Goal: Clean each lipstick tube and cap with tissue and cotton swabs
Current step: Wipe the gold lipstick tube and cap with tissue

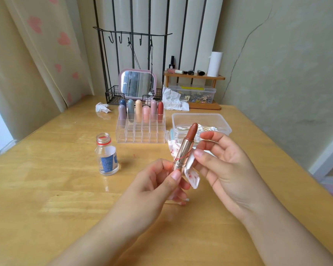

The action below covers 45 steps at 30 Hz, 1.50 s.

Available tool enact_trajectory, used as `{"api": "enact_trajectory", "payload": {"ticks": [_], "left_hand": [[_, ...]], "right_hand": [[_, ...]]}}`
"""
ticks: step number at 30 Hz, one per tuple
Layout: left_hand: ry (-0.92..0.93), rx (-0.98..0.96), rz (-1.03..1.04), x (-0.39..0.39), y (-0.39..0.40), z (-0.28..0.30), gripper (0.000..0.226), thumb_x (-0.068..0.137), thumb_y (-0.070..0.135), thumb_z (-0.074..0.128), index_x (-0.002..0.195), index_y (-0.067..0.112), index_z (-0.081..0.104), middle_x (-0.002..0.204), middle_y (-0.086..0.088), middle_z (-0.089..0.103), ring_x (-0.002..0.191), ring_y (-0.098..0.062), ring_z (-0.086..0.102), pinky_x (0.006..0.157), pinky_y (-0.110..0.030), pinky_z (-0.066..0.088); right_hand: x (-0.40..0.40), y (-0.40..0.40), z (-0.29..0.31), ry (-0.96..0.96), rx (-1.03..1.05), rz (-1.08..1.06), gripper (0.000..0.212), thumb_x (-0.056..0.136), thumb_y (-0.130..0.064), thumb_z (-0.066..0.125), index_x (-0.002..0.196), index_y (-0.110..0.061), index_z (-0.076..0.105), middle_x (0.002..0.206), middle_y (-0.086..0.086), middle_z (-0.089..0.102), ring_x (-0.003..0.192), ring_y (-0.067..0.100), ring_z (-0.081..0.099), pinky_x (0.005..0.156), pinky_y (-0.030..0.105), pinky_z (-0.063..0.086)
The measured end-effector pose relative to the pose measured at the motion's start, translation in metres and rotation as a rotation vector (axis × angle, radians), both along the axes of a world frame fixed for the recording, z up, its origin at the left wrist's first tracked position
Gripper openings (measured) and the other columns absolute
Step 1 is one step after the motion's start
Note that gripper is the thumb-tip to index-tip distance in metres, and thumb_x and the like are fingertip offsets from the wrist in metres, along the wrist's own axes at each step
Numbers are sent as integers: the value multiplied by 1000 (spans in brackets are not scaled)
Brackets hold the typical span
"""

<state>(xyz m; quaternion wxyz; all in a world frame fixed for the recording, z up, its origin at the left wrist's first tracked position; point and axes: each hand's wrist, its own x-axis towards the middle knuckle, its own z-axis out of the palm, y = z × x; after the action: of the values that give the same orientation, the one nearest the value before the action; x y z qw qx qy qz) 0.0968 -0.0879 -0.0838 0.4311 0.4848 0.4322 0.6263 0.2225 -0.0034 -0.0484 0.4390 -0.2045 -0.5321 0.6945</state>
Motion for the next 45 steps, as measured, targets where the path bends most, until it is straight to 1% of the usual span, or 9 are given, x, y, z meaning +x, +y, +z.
{"api": "enact_trajectory", "payload": {"ticks": [9, 12, 18, 22, 26, 30, 33, 39, 45], "left_hand": [[9, 2, 8, 1, 1, -3, 31, 82, 27, 53, 99, 1, 57, 74, -1, 66, 66, -14, 61, 72, -28, 55], [47, 7, 15, 1, 1, -2, 29, 84, 27, 52, 98, 2, 57, 72, 1, 65, 66, -14, 60, 76, -34, 56], [66, 12, 15, 1, 1, -1, 30, 85, 27, 52, 99, 0, 55, 67, 1, 62, 66, -18, 58, 79, -42, 56], [53, 30, 35, 0, 0, 1, 26, 83, 27, 52, 97, 4, 56, 68, 4, 62, 64, -13, 57, 71, -31, 56], [63, 28, 33, 0, 1, -1, 27, 84, 26, 52, 98, 3, 56, 73, -2, 64, 65, -16, 57, 75, -39, 57], [74, 15, 37, -1, 2, -4, 26, 85, 28, 53, 97, 5, 56, 74, -12, 60, 65, -15, 60, 75, -36, 57], [54, 20, 28, -1, 3, -4, 23, 85, 27, 53, 94, 7, 58, 74, -13, 56, 63, -17, 57, 72, -33, 56], [85, 34, 16, -1, 3, -6, 24, 84, 28, 53, 96, 8, 58, 71, -6, 59, 64, -16, 58, 74, -33, 55], [107, 37, 15, -1, 3, -5, 29, 85, 27, 52, 101, 3, 55, 69, -1, 59, 66, -16, 58, 78, -38, 54]], "right_hand": [[-3, -8, 7, 192, -172, 117, 27, 69, 1, 55, 94, -7, 58, 81, 9, 58, 68, 17, 61, 63, 26, 57], [-6, -11, 3, 141, -141, 123, 33, 69, 9, 64, 97, -8, 57, 83, 10, 57, 67, 17, 60, 55, 27, 53], [-8, -14, -1, 28, -119, 89, 28, 69, -10, 68, 92, -9, 51, 74, 8, 60, 56, 17, 57, 40, 31, 44], [-6, -15, 3, 73, -176, 144, 19, 76, -7, 64, 89, -6, 51, 65, 7, 59, 56, 18, 57, 42, 31, 47], [-8, -18, 1, 27, -110, 97, 25, 75, -7, 73, 88, -7, 51, 66, 7, 61, 50, 20, 58, 39, 34, 42], [-10, -18, -4, -149, -21, -25, 43, 63, -33, 73, 90, -3, 58, 75, 13, 64, 50, 33, 55, 46, 44, 40], [-11, -21, -9, -207, 86, -48, 46, 69, -43, 69, 89, -2, 66, 67, 17, 65, 50, 40, 54, 47, 44, 40], [-8, -22, -3, -110, 106, -57, 25, 75, -28, 64, 82, -4, 70, 62, 10, 65, 45, 28, 54, 40, 36, 43], [-9, -18, -4, -72, 6, 56, 39, 75, -29, 64, 102, -2, 67, 93, 20, 69, 66, 29, 56, 46, 30, 41]]}}
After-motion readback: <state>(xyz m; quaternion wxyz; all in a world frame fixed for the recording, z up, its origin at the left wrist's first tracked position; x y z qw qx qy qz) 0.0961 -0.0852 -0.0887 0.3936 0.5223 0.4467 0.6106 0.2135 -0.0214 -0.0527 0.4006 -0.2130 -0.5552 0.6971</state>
